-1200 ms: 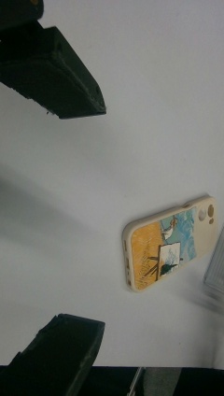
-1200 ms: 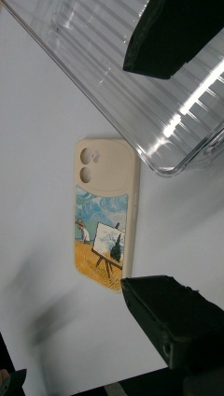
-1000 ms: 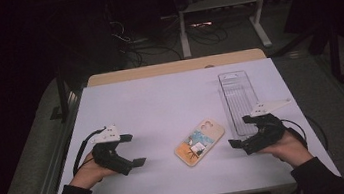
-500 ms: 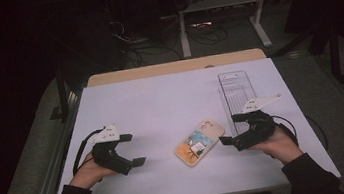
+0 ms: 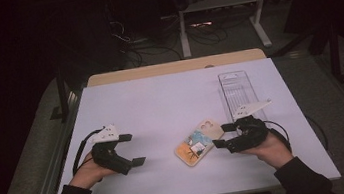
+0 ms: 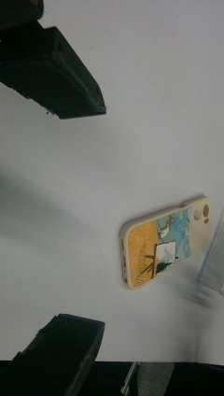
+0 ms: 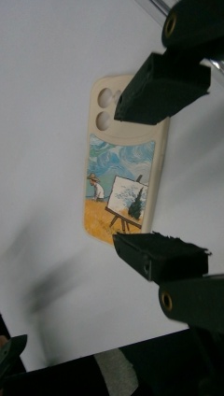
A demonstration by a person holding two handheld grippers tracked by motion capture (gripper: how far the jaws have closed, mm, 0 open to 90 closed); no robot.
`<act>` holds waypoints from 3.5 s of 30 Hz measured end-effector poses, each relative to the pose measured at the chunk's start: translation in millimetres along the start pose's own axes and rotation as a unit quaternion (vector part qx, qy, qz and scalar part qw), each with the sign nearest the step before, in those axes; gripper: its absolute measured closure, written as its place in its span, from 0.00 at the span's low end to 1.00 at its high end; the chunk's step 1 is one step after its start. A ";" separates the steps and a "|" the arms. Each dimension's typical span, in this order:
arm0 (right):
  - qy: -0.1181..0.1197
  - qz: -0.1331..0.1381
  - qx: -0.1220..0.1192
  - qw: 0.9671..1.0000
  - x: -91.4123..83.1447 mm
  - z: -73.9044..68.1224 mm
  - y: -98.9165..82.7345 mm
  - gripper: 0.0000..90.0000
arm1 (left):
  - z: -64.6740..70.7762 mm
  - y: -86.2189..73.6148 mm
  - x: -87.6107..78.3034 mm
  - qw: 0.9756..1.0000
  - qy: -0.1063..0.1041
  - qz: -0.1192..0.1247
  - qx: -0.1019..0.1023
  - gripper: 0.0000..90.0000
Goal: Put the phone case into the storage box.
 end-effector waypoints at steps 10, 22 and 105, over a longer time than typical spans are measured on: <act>-0.005 -0.024 0.008 1.000 10.7 -8.2 -16.4 0.67 | -2.1 -2.8 1.4 1.000 0.003 -0.007 0.010 0.00; -0.028 -0.055 0.022 0.998 28.9 -6.6 -28.4 0.95 | 1.5 -2.6 2.9 1.000 -0.003 -0.008 0.013 0.00; 0.018 -0.093 -0.029 0.995 165.8 -7.4 23.8 0.99 | -0.5 -3.5 3.4 1.000 0.002 -0.011 0.004 0.00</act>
Point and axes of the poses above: each handheld gripper's, and its own axes: x roughly forward along the jaws, y roughly out of its top, z roughly to its right, the point moved 9 cm from there along x, roughly forward along the jaws, and after that the axes turned 12 degrees about y, right-handed, at the moved point
